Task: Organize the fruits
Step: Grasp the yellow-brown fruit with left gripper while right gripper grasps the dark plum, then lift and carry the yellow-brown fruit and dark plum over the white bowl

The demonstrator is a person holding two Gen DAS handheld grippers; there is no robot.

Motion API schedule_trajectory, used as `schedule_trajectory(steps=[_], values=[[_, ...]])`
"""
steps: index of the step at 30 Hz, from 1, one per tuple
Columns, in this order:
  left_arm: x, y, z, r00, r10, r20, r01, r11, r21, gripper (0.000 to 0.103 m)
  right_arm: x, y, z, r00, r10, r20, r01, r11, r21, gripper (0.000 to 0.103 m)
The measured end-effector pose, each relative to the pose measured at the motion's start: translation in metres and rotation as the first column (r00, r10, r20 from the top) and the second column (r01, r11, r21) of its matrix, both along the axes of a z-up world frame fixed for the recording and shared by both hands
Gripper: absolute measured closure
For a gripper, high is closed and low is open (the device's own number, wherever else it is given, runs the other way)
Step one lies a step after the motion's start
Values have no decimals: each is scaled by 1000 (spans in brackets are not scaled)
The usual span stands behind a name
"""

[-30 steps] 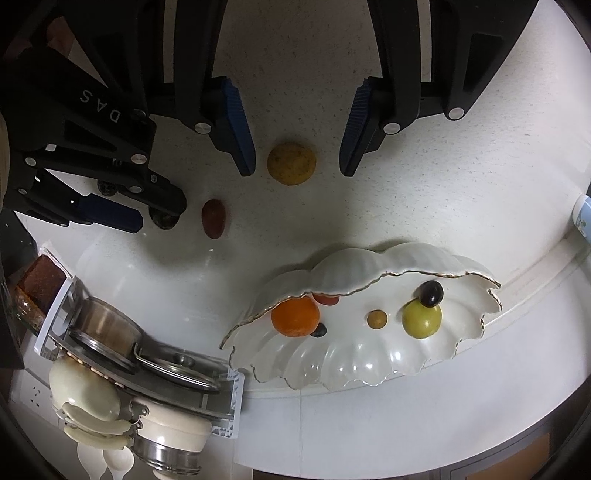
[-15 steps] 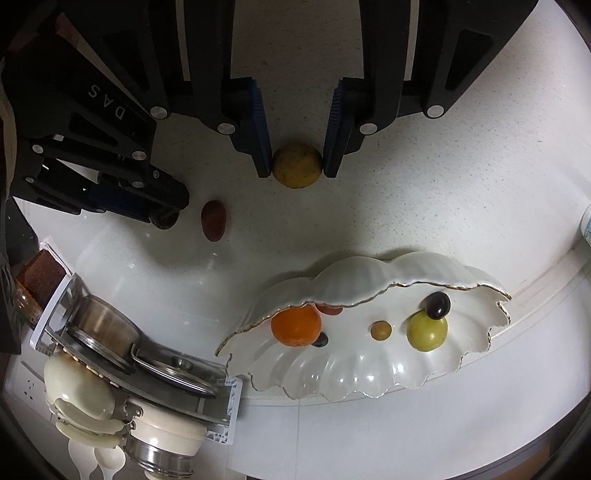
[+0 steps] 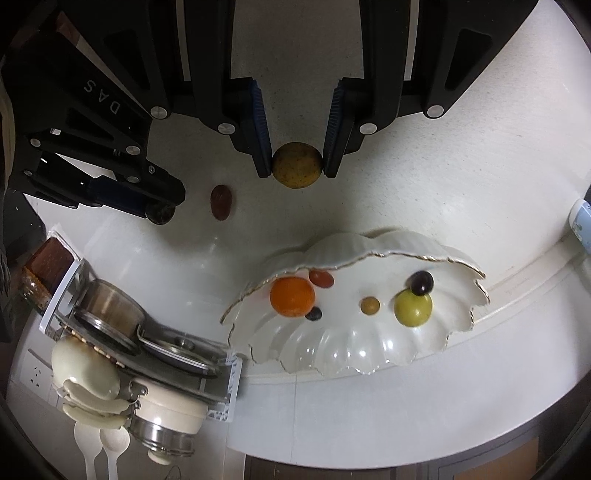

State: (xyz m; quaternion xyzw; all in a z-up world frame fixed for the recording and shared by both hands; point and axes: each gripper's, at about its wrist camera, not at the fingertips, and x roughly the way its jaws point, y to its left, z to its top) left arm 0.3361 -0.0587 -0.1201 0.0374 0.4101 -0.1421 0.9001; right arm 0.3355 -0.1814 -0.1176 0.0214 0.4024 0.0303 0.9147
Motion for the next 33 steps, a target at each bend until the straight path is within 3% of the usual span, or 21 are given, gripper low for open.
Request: schedule_trajectory(steps=[33], values=[[-34, 41, 81, 982, 26, 190, -16, 998, -53, 74, -36, 36, 79, 981, 21, 195, -19, 1000, -14, 72]])
